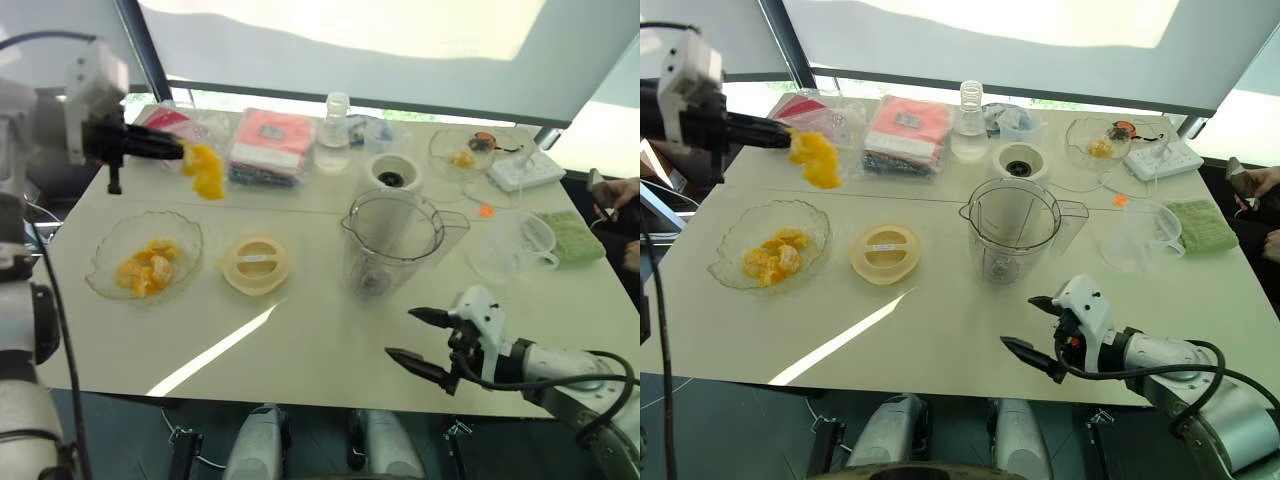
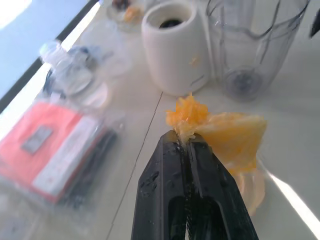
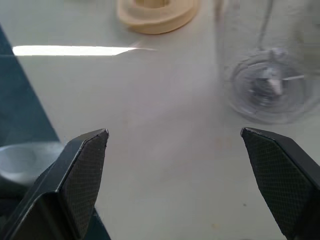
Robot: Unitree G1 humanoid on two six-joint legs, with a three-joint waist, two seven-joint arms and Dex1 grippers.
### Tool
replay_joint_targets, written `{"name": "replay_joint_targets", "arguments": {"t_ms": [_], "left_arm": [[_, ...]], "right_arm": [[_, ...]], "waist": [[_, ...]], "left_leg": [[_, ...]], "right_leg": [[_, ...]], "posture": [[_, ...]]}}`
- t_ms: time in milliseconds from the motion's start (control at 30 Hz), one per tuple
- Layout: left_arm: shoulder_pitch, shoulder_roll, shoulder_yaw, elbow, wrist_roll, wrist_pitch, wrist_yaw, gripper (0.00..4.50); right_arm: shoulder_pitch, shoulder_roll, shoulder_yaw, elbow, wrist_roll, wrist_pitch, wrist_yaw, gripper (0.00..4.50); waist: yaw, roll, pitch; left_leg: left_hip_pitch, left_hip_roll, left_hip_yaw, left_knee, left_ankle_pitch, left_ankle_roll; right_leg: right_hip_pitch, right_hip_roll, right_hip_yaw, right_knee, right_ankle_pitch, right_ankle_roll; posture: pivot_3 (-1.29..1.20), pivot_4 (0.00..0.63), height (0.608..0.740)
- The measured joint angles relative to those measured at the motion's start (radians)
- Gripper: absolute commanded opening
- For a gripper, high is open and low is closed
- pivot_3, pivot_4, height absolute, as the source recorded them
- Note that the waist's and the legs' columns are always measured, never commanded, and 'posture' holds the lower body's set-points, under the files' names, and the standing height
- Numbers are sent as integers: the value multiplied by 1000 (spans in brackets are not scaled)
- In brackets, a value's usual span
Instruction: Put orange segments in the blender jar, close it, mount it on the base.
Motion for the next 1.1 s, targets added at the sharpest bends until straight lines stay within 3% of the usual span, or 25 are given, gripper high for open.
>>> {"name": "replay_joint_targets", "arguments": {"t_ms": [333, 633, 800, 1033, 1100], "left_arm": [[-275, -351, -150, 269, -43, -165, 0, 30], [-311, -551, -181, 496, 4, -331, 0, 30], [-314, -633, -178, 539, 26, -372, 0, 30], [-313, -675, -175, 565, 75, -437, 0, 30], [-313, -681, -173, 574, 94, -451, 0, 573]], "right_arm": [[81, 64, -319, -120, 231, 47, -155, 4500], [200, 106, -480, -232, 465, -8, -336, 4500], [262, 100, -509, -282, 562, -79, -416, 4500], [281, 59, -499, -294, 596, -135, -493, 4500], [282, 54, -490, -294, 596, -145, -509, 4500]], "waist": [[-4, 1, 0], [1, 1, 1], [-3, 1, 1], [-1, 1, 1], [-1, 1, 1]], "left_leg": [[0, 0, -1, -1, 0, 0], [-2, -1, -3, -1, 0, 0], [-2, -1, -2, -1, -1, 1], [-1, -1, -3, -1, -1, 2], [-1, -1, -3, -1, -1, 2]], "right_leg": [[0, 1, 1, 0, 0, 1], [-1, 0, 1, -1, 0, 0], [-1, 0, 1, -2, 0, 0], [-1, 1, 1, -2, -1, 0], [-1, 0, 1, -2, -1, 0]], "posture": [[0, 150, 740], [0, 150, 740], [0, 150, 740], [0, 150, 740], [0, 150, 740]]}}
